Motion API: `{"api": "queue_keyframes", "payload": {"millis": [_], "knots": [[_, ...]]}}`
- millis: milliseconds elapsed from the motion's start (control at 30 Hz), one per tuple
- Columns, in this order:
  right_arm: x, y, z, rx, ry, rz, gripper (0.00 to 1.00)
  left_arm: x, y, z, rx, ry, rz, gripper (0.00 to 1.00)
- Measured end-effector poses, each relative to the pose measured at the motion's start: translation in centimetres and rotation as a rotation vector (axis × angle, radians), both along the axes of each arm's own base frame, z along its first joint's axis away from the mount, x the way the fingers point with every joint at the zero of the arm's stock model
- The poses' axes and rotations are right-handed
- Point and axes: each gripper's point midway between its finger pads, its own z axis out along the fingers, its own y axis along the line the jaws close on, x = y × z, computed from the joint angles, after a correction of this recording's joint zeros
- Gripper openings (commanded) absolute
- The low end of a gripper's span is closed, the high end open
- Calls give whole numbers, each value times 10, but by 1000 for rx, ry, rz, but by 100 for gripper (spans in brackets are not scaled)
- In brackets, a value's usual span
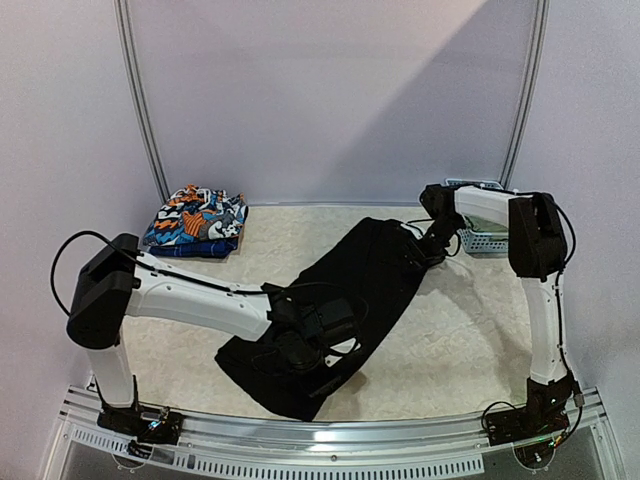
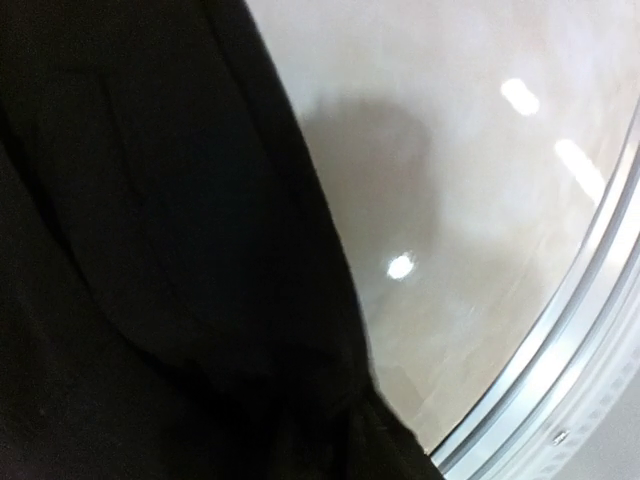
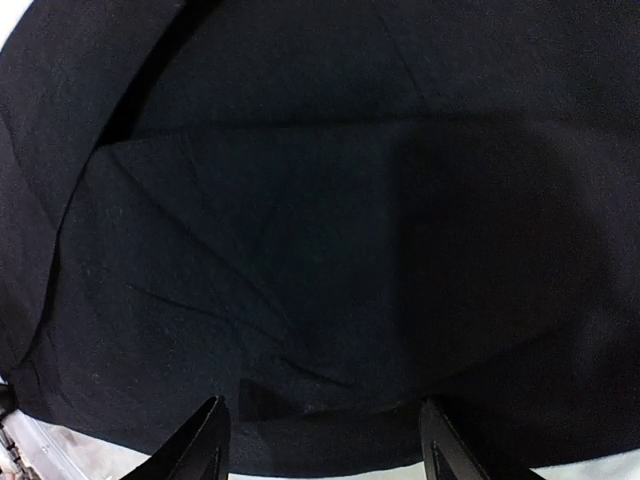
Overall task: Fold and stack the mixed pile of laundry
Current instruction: Rotate the rectangle-folded shirt at the center of the board.
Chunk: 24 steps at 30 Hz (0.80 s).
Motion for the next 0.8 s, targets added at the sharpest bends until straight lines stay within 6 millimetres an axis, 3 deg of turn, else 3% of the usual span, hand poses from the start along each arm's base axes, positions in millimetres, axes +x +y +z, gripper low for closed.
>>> {"api": "queue_keyframes", "payload": {"millis": [233, 367, 467, 567, 633, 700, 800], "knots": [[38, 43, 3, 51, -47, 67, 68, 1, -58, 11, -104, -40, -58, 43], [62, 67, 5, 102, -110, 88, 70, 4, -67, 31, -140, -83, -82, 57], [65, 72, 5, 109, -122, 96, 73, 8, -54, 52, -138, -130, -83, 57], [59, 64, 5, 92, -124, 99, 86, 15, -31, 79, -131, -195, -55, 57], [45, 52, 9, 64, -105, 89, 97, 22, -15, 91, -122, -235, -22, 57], [24, 33, 14, 32, -74, 71, 99, 29, 3, 94, -102, -260, 26, 58], [2, 5, 37, 7, -82, 37, 99, 46, 33, 78, -46, -249, 149, 55]]}}
